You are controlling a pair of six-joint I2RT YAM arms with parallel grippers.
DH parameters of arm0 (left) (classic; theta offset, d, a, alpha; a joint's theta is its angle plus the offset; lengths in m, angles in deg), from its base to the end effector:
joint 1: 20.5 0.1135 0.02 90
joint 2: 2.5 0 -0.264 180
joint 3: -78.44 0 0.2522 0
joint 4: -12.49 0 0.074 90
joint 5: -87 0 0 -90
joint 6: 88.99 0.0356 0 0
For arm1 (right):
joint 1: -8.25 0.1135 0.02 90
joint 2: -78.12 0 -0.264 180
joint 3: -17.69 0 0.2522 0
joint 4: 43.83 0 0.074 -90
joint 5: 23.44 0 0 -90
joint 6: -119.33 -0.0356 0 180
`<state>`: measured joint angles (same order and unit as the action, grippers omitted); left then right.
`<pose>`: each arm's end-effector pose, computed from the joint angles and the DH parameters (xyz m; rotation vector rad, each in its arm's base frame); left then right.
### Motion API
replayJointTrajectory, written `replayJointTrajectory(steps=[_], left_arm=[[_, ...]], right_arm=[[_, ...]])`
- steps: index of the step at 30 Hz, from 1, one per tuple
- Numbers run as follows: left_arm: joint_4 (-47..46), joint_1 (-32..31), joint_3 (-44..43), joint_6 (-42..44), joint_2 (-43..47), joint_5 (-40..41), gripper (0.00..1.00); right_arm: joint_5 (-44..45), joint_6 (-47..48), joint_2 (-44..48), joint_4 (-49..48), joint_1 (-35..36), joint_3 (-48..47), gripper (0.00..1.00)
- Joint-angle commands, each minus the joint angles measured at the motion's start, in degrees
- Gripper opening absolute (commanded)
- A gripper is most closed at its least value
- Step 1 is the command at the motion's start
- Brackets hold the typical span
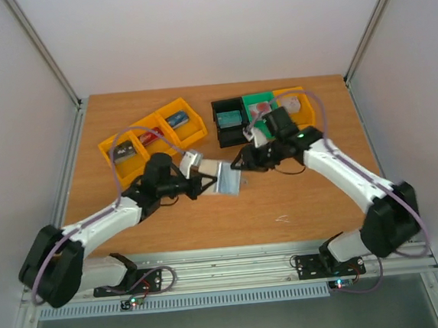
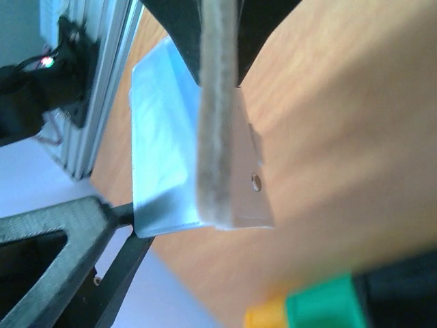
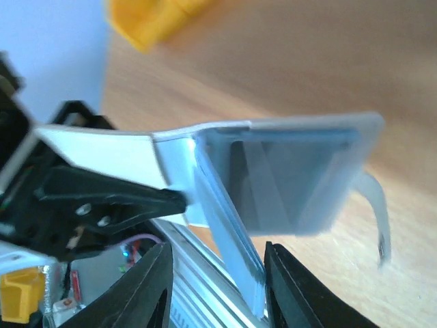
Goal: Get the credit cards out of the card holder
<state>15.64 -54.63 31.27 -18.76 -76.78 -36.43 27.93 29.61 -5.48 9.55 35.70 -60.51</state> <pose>0.2063 -0.1635 0.2004 0.6489 2.1269 -1.1570 0.2510 0.1554 0.2651 -0.8634 2.4439 1.0481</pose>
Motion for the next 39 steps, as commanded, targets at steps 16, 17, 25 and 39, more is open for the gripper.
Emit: replayJointTrajectory(steps=[16,17,25,39], left_arm=[[-5.13,2.05,-16.21,8.86,21.25,-5.08,0.0],[-5.38,2.05,-16.57,8.6,21.36,-5.4,0.0],[-7.52,2.14,-17.99,8.72,21.56,-6.67,0.0],[-9.32,2.14,-18.0,7.44,22.97,-8.49,0.0]], right_arm=[[-0.83,30.6,13.26,23.42,-0.66,-33.07,0.61],[-0.37,31.21,13.23,23.14,-0.64,-33.3,0.62],[-0.09,35.62,11.11,23.0,-0.63,-37.15,0.68],[-3.25,32.71,9.99,16.66,-0.48,-36.05,0.75]])
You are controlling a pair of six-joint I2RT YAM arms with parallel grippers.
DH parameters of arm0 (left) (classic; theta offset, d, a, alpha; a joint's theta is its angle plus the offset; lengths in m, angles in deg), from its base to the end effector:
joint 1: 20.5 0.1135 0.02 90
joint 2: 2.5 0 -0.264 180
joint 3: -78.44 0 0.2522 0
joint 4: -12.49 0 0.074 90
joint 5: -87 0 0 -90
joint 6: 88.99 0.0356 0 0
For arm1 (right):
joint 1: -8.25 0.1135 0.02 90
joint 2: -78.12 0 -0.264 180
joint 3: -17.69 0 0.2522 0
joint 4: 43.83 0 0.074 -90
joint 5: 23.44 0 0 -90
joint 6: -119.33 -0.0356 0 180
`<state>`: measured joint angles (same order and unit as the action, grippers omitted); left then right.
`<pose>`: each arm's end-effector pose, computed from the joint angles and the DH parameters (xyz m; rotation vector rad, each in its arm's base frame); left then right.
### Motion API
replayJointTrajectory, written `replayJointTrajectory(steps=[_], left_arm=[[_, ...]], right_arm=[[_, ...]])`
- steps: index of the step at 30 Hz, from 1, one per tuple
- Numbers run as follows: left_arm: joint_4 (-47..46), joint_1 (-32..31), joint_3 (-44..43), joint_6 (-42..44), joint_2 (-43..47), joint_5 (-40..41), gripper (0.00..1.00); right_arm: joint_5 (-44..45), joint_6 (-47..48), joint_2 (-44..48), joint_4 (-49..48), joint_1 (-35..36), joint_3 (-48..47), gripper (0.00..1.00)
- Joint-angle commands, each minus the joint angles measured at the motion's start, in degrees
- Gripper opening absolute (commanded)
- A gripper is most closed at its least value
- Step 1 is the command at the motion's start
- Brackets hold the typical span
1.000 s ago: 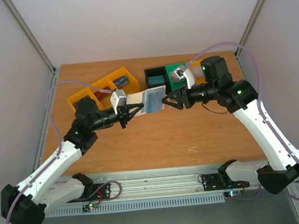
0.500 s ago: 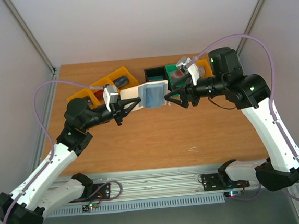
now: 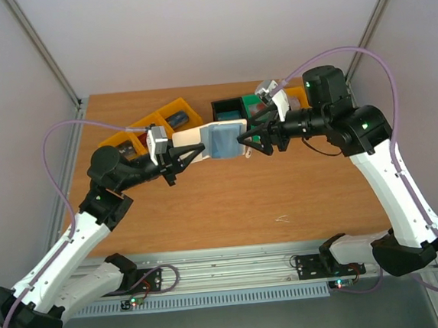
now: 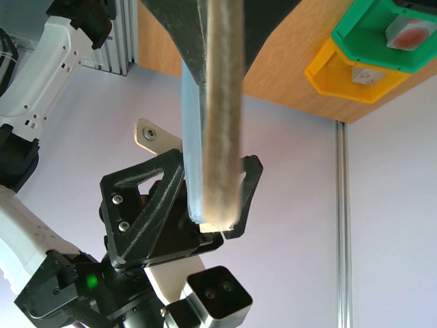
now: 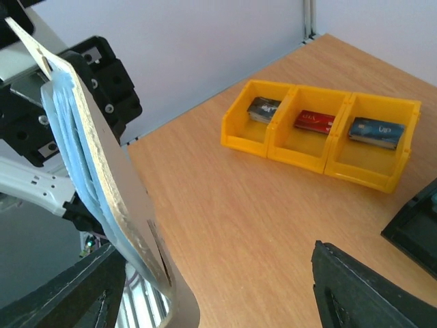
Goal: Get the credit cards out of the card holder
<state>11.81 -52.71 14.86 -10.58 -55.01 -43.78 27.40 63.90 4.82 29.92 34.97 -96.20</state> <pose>0.1616 -0.1293 0.3920 0.8645 1.2406 -1.1050 0.1870 0.1193 0.4749 -1.3728 1.5495 0.6461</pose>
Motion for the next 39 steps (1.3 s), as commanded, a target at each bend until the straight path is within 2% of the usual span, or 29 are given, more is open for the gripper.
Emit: replayJointTrajectory(steps=[1,8,13,21,26,27,28,30,32,35,39], left_arm=[[-5.56,0.21,-1.71,-0.92,1.19,-1.29,0.0],[-6.38,0.22,-1.59,-1.32,1.28,-2.0,0.0],[-6.57,0.21,-1.51,-1.58,1.3,-1.9,0.0],[-6.43,0.22,-0.89,-2.8,0.93,2.05,0.0],[-5.47,0.21,-0.42,-2.77,0.83,4.5,0.0],[-5.19,0.21,-0.18,-2.74,0.88,4.7,0.03],[-5.01,0.2,0.08,-2.69,0.9,4.73,0.11],[-4.89,0.15,0.5,-1.99,1.09,4.09,0.35],[-4.88,0.21,0.75,-0.29,1.17,3.47,0.5],[-4.87,0.21,0.79,1.0,1.03,3.48,0.63],[-4.42,0.01,0.3,0.8,-0.56,2.76,0.7]], right_arm=[[-3.18,-1.99,-0.35,-4.34,0.38,-0.19,0.75],[-5.42,-3.96,-0.26,-10.82,2.05,2.28,0.73],[-5.77,-5.14,-1.61,-13.07,4.18,2.45,0.65],[-8.86,-7.98,-3.85,-14.66,8.14,2.57,0.24],[-8.79,-10.65,-3.87,-15.33,8.38,2.98,0.02],[-7.53,-11.34,-3.94,-15.19,8.47,2.66,0.01],[-6.12,-11.84,-4.07,-14.86,8.4,2.3,0.01],[-3.21,-12.3,-4.41,-13.37,8.43,1.41,0.01],[-0.4,-12.46,-4.61,-12.23,8.43,0.89,0.01],[0.53,-13.12,-4.79,-11.76,8.64,0.43,0.01],[1.4,-12.63,-5.24,-12.1,11.17,-0.48,0.01]])
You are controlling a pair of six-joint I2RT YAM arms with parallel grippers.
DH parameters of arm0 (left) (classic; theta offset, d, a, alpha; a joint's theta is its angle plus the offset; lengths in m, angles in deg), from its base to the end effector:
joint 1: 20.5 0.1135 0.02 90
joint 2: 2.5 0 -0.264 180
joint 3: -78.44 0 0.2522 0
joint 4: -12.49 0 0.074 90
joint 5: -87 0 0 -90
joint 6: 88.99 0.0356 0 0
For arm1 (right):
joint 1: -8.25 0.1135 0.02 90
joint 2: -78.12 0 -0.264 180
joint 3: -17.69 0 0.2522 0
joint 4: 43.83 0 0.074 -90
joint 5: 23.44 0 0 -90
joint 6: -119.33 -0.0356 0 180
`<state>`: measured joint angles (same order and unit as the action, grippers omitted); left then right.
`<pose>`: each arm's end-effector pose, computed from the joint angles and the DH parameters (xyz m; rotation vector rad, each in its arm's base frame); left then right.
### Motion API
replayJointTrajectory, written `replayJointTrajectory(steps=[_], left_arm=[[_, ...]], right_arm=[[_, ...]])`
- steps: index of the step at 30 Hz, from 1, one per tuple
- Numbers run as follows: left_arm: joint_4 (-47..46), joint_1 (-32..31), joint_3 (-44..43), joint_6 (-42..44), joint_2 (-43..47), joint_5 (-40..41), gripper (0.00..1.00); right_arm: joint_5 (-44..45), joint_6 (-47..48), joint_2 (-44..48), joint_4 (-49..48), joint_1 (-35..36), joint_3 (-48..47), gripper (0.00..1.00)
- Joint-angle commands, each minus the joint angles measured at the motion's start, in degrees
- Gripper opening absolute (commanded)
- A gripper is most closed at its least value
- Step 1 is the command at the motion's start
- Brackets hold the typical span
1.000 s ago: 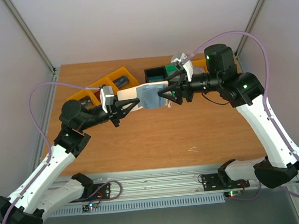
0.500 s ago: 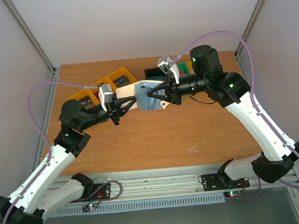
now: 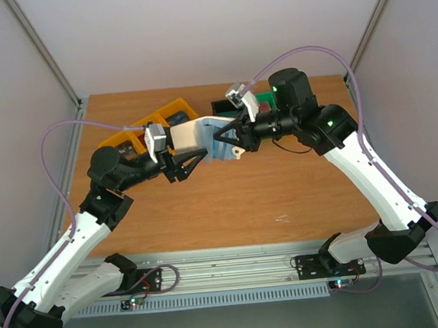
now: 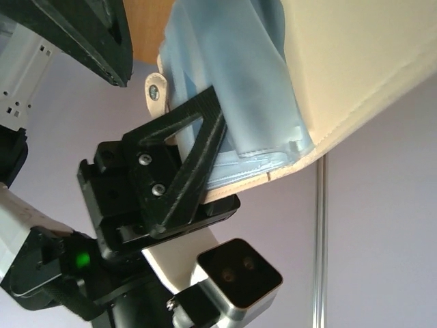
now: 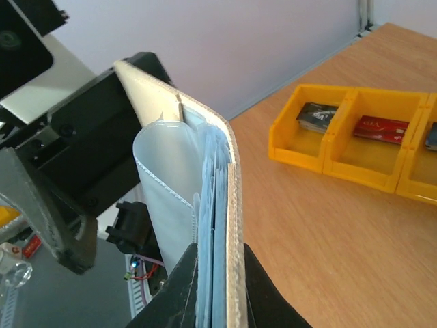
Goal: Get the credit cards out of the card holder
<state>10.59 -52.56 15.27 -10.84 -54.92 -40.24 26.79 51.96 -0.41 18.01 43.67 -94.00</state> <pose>0.1637 -0.1279 0.3922 0.8059 1.2442 -1.0652 0.2048 0.1736 0.4615 -1.3491 1.5450 0.8533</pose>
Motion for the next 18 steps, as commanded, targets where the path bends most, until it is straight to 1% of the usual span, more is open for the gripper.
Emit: replayJointTrajectory(steps=[1,3,5,6,9,10,14,16,18], left_arm=[[-2.79,-0.31,-0.2,1.31,-0.88,-0.46,0.7],[-1.84,-0.53,-0.25,2.76,-1.01,0.85,0.64],[-0.91,-0.55,-0.29,4.06,-0.97,2.5,0.56],[-0.46,-0.55,-0.26,4.46,-0.96,2.98,0.47],[-0.18,-0.47,0.04,5.0,-0.18,3.43,0.07],[-0.57,-0.45,0.21,4.8,0.2,3.15,0.01],[-3.06,0.13,0.56,0.76,1.03,0.57,0.0],[-3.89,0.36,0.54,-1.82,1.19,0.09,0.0],[-4.18,0.53,0.45,-3.76,1.35,0.06,0.0]], right_arm=[[1.83,-0.39,-0.32,0.01,3.02,-3.12,0.01],[0.42,0.26,-0.53,0.2,3.58,-3.96,0.01],[-1.44,0.5,-0.04,-0.38,3.6,-3.94,0.01],[-2.19,0.84,0.28,-0.43,3.67,-3.86,0.01],[-2.95,3.03,1.33,0.5,3.6,-3.77,0.01],[-2.87,3.79,1.68,0.98,3.42,-3.57,0.04],[-3.12,5.15,3.42,2.28,1.95,-1.08,0.27],[-3.62,4.92,3.99,1.85,1.31,0.75,0.33],[-3.8,4.3,4.29,1.04,0.93,2.66,0.37]])
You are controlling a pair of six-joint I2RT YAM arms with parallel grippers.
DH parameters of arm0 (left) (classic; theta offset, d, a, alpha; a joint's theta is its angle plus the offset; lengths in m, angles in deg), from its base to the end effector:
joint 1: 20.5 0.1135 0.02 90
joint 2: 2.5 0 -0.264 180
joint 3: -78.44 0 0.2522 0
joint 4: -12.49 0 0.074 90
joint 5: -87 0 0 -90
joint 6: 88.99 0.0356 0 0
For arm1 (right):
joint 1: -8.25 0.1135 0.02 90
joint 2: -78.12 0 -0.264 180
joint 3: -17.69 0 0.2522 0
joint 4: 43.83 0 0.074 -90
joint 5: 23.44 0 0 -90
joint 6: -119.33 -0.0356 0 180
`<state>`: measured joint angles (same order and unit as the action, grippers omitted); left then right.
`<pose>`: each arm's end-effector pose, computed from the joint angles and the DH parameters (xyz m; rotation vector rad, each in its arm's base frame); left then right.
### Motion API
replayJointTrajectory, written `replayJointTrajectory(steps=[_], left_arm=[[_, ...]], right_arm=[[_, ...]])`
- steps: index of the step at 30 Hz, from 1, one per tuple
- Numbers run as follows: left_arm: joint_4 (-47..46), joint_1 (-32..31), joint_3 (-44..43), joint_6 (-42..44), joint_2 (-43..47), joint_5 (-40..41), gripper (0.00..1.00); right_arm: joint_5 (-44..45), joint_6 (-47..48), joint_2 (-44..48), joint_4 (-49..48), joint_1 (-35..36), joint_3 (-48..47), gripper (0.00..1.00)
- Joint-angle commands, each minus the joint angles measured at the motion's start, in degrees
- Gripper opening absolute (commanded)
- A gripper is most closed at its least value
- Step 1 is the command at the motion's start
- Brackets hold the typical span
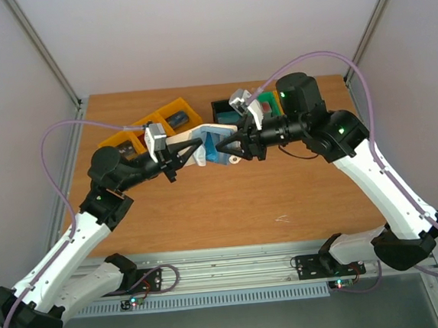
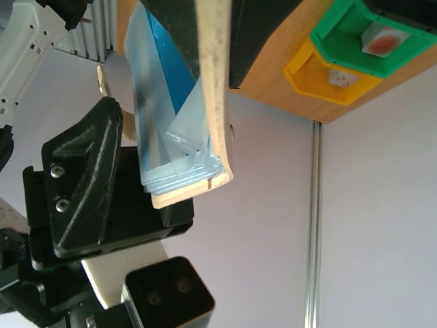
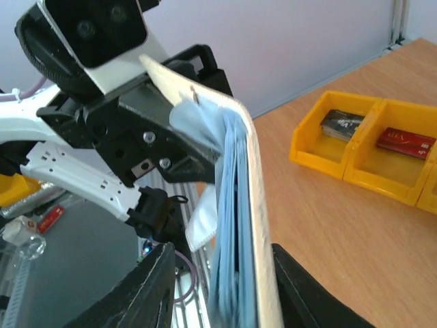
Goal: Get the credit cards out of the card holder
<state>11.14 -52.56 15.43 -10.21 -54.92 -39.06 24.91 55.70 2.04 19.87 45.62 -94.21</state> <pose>0.1647 -0.1279 0.3903 0.7945 1.2569 -1.0452 0.1843 0.1705 0.4703 -1.4299 1.4413 0.8635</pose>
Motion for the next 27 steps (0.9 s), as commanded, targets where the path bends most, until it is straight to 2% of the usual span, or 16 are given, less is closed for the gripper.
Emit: replayJointTrajectory(steps=[1,3,10,12,13,16,17,20,22,25,26,27], left_arm=[[-4.82,0.58,0.3,-5.74,1.44,-1.22,0.0],[-4.61,0.75,0.29,-7.65,1.52,-1.28,0.0],[-4.59,0.85,0.48,-12.27,1.84,-2.9,0.0],[-3.72,0.97,0.63,-12.58,1.89,-1.26,0.0],[-2.37,1.21,0.65,-12.46,2.07,1.17,0.0],[4.32,1.83,0.59,-9.89,2.51,16.16,0.22],[6.4,2.04,0.55,-8.14,2.46,21.84,0.26],[10.54,2.56,0.48,-0.59,1.8,36.98,0.33],[11.65,3.05,0.75,3.38,1.48,44.26,0.37],[11.3,3.95,1.36,6.42,1.87,44.88,0.38],[10.44,4.01,1.63,7.14,2.34,42.22,0.38],[9.63,4.02,1.77,8.29,2.68,38.59,0.37]], right_arm=[[-2.08,0.24,1.93,-1.26,-1.17,3.74,0.38],[-2.47,-0.66,2.42,-2.63,-1.51,5.77,0.36],[-5.4,-4.6,3.37,-6.83,-2.38,8.74,0.02],[-4.98,-5.02,3.64,-6.91,-2.91,8.91,0.01],[-4.6,-5.42,3.87,-6.87,-3.22,9.06,0.01],[-2.26,-7.03,4.51,-5.62,-4.71,8.97,0.01],[-0.64,-7.42,4.38,-4.55,-4.75,8.66,0.01],[7.91,-10.24,2.94,-0.2,-4.77,6.48,0.01],[18.36,-13.75,0.9,4.62,-4.76,3.89,0.01],[37.22,-20.76,-3.05,14.82,-3.96,-0.27,0.01],[45.11,-21.98,-4.66,17.92,-2.86,-1.77,0.01],[49.17,-22.35,-6.06,19.93,-1.36,-2.84,0.01]])
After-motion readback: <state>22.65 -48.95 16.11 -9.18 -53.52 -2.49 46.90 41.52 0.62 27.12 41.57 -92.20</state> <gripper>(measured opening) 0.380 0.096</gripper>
